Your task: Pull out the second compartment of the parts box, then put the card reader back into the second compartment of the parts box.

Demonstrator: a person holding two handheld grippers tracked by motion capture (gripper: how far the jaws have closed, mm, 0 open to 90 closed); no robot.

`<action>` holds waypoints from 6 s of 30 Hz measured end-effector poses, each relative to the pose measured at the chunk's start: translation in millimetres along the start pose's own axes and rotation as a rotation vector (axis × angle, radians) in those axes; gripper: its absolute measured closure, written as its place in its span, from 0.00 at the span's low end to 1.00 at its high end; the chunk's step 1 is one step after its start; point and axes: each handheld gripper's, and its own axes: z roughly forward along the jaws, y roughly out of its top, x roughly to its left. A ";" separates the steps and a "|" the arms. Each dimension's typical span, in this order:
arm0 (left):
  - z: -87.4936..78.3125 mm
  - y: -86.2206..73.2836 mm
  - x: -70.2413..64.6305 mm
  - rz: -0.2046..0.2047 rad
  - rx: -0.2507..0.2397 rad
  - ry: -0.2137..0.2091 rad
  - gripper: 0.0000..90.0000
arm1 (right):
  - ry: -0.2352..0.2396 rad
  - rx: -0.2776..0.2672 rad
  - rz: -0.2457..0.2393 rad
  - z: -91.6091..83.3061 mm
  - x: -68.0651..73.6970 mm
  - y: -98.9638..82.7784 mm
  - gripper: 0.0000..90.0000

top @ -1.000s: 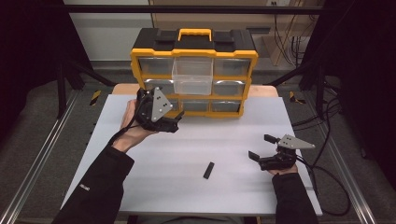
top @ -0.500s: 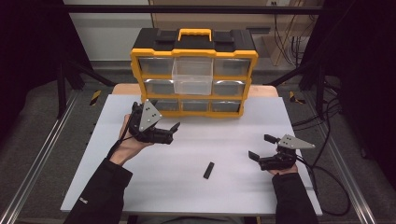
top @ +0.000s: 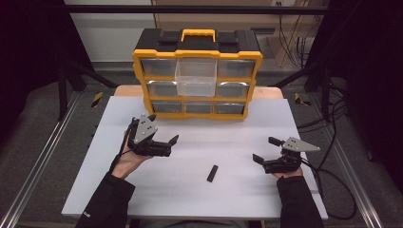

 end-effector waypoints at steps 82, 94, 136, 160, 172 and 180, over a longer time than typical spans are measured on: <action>45.5 -21.6 -84.5 -0.045 0.183 -0.207 0.01 | 0.010 0.007 -0.001 1.1 0.9 -0.9 0.00; 63.8 -26.9 -106.1 -0.046 0.237 -0.242 0.01 | 0.012 0.008 -0.001 1.2 0.8 -0.9 0.00; 90.3 -50.5 -134.3 -0.109 0.409 -0.372 0.52 | 0.013 0.008 0.001 1.5 0.8 -1.0 0.00; 92.4 -50.2 -137.7 -0.103 0.434 -0.331 0.74 | 0.012 0.009 0.001 1.3 0.7 -0.9 0.00; 93.2 -49.6 -137.5 -0.095 0.440 -0.328 0.80 | 0.012 0.008 0.002 1.2 0.7 -0.8 0.00; 93.4 -49.7 -136.4 -0.082 0.438 -0.340 0.80 | 0.012 0.007 0.003 1.1 0.9 -0.8 0.00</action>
